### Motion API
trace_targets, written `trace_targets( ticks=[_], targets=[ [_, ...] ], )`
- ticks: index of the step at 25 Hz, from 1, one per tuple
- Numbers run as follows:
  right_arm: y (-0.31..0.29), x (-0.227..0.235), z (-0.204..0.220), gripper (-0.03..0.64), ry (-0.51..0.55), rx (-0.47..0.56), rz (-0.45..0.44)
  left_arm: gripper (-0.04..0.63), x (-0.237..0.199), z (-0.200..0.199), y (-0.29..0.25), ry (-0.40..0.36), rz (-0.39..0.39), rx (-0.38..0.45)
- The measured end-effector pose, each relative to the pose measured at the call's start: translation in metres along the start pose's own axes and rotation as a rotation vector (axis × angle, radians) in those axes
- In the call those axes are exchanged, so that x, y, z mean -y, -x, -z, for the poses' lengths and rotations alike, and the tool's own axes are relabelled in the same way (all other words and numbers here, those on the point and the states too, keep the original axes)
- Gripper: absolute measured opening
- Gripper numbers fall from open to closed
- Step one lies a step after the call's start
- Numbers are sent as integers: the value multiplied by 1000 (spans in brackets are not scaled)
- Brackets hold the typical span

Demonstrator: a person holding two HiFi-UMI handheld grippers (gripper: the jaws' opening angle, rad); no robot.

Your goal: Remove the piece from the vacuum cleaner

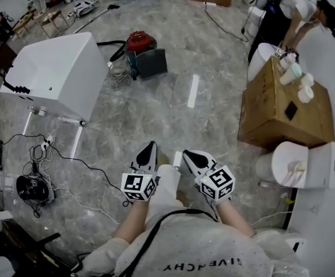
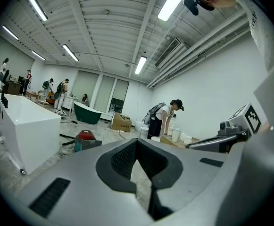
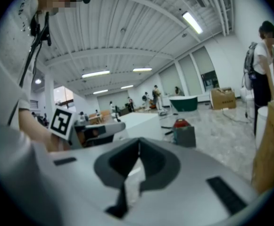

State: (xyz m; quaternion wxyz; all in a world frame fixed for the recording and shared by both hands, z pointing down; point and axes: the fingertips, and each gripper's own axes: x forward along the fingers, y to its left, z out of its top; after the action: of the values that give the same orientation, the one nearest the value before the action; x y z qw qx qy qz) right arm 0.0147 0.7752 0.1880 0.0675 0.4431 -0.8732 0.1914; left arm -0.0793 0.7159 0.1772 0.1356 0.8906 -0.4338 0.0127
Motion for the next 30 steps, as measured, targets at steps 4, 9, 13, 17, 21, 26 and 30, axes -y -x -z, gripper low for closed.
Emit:
trace_targets(
  ticks=[4, 9, 13, 17, 21, 26, 30],
  targets=[
    [-30, 24, -15, 14, 11, -4, 2, 23, -20, -8, -36, -2, 11, 6],
    [-75, 50, -41, 14, 46, -11, -25, 23, -51, -22, -81, -1, 18, 3],
    [-113, 73, -60, 14, 48, -17, -23, 23, -79, -36, -114, -21, 24, -7],
    [-150, 95, -74, 14, 39, -17, -10, 23, -109, -45, -143, -23, 25, -19],
    [-183, 116, -87, 14, 34, -22, -4, 23, -136, -51, -169, -19, 31, -25],
    [-217, 133, -102, 15, 34, -14, 7, 23, -163, -57, -196, -21, 43, -32],
    [-236, 144, -110, 15, 38, -16, 8, 23, -178, -65, -212, -18, 45, -24]
  ],
)
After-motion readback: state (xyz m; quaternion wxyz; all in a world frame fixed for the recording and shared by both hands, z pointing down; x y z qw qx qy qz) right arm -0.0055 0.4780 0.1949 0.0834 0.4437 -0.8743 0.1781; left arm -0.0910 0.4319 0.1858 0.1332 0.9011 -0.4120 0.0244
